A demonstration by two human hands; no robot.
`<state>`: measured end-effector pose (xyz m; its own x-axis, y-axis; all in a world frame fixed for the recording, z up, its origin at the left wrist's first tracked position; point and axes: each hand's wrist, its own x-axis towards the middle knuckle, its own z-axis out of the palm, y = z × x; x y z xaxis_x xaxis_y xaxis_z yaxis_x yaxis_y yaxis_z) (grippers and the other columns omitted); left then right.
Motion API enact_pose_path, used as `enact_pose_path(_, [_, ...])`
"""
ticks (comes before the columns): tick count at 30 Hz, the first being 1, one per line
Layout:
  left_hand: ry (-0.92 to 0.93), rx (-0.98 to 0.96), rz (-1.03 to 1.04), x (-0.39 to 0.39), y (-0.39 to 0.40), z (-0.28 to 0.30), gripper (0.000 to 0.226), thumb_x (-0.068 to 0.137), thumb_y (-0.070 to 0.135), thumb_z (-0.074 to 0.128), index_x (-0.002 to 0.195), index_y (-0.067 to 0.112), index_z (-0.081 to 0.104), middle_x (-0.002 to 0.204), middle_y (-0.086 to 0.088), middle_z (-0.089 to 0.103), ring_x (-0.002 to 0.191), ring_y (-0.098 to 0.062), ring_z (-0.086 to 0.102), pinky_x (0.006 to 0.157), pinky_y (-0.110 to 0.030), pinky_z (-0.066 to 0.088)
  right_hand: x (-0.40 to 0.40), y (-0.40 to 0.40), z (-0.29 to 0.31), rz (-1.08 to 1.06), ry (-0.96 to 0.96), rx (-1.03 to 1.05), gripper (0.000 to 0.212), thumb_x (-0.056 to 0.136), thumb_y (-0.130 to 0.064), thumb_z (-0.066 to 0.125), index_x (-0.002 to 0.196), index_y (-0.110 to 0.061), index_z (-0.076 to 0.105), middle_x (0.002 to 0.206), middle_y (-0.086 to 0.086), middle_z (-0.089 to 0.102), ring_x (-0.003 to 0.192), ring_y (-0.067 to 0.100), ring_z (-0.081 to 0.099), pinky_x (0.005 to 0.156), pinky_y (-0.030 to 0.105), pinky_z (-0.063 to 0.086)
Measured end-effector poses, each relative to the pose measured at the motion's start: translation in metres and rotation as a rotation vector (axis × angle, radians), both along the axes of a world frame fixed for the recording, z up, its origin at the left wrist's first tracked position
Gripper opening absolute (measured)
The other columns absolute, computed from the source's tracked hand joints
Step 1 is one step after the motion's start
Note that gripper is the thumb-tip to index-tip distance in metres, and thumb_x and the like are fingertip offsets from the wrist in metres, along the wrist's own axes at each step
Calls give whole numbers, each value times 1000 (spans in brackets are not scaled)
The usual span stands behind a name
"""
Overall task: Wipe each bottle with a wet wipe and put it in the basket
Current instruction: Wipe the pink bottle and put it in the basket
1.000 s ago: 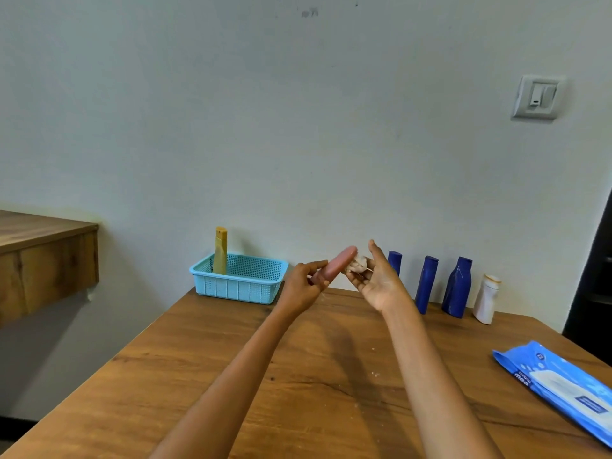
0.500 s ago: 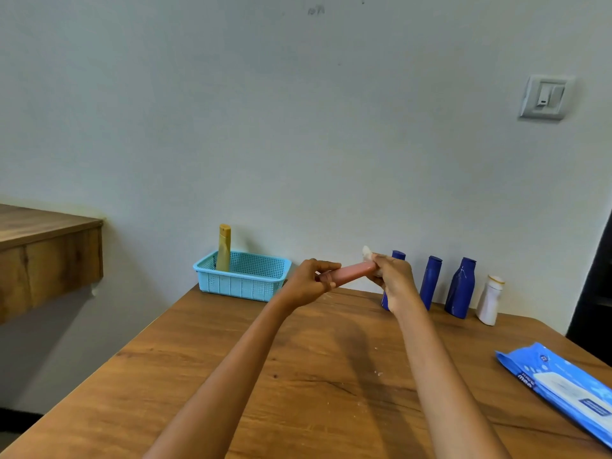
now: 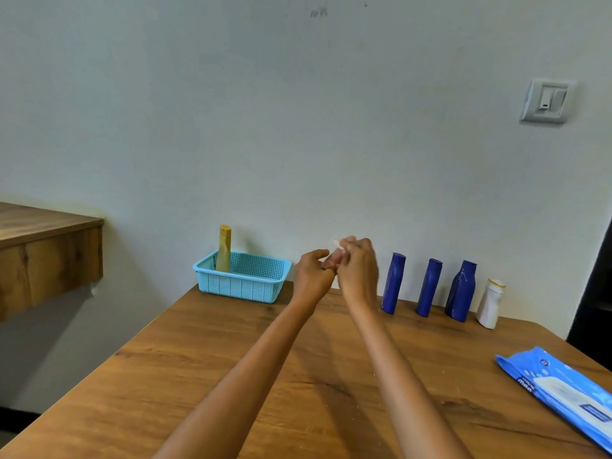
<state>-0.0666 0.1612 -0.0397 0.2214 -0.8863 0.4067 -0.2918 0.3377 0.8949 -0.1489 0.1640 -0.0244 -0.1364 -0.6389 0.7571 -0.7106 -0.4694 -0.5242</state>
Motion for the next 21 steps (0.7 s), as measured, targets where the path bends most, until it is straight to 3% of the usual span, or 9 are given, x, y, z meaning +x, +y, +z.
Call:
enact_pose_path(2, [131, 63, -17, 6, -3, -3, 54, 87, 37, 64, 131, 8, 51, 108, -13, 68, 99, -21, 65, 90, -33, 51, 12, 2, -4, 32, 32, 30, 27, 96, -9, 45, 118, -7, 61, 117, 7, 54, 105, 19, 57, 80, 20, 47])
enact_pose_path(4, [224, 110, -30, 14, -4, -6, 56, 86, 29, 65, 134, 8, 47, 94, -11, 69, 86, -18, 66, 87, -39, 55, 17, 2, -5, 80, 10, 112, 26, 95, -8, 47, 115, -8, 64, 115, 6, 57, 104, 18, 58, 79, 19, 46])
enact_pose_path(6, [360, 146, -71, 21, -5, -8, 56, 86, 14, 65, 136, 5, 41, 82, -11, 65, 77, -18, 63, 82, -39, 56, 17, 0, -5, 128, -23, 207, 24, 94, -8, 49, 109, -8, 67, 112, 7, 61, 100, 19, 61, 77, 21, 48])
enact_pose_path(9, [577, 225, -192, 25, -10, -12, 52, 84, -1, 62, 132, -5, 42, 80, -14, 63, 71, -21, 62, 72, -35, 56, 13, -4, -8, 230, -192, 294, 22, 91, -12, 52, 99, -9, 72, 102, 9, 69, 88, 18, 65, 76, 27, 53])
enact_pose_path(12, [760, 316, -303, 26, -10, -9, 20, 88, -1, 57, 106, -10, 54, 78, -16, 60, 71, -26, 62, 69, -35, 55, 4, -7, -10, 262, -456, 268, 18, 90, -21, 60, 97, -9, 72, 97, 6, 70, 83, 16, 64, 71, 24, 52])
enact_pose_path(15, [839, 360, -391, 24, -6, -5, 10, 89, 10, 60, 88, 0, 58, 82, -14, 62, 79, -27, 60, 74, -34, 52, -4, -11, -10, 309, -608, 300, 28, 92, -11, 56, 119, -11, 64, 114, 1, 65, 93, 14, 62, 73, 18, 50])
enact_pose_path(18, [806, 350, -424, 23, -6, -5, 11, 86, 14, 65, 87, 4, 61, 83, -10, 64, 78, -19, 59, 68, -27, 51, -3, -13, -13, 351, -508, 335, 36, 95, -7, 50, 128, -16, 57, 123, -1, 61, 103, 16, 61, 80, 21, 52])
enact_pose_path(21, [830, 325, -416, 26, -10, -8, 8, 85, 9, 66, 89, 2, 63, 80, -10, 67, 78, -17, 62, 68, -26, 52, 1, -10, -14, 352, -343, 324, 33, 94, -8, 52, 124, -17, 61, 119, -2, 63, 102, 17, 61, 85, 26, 54])
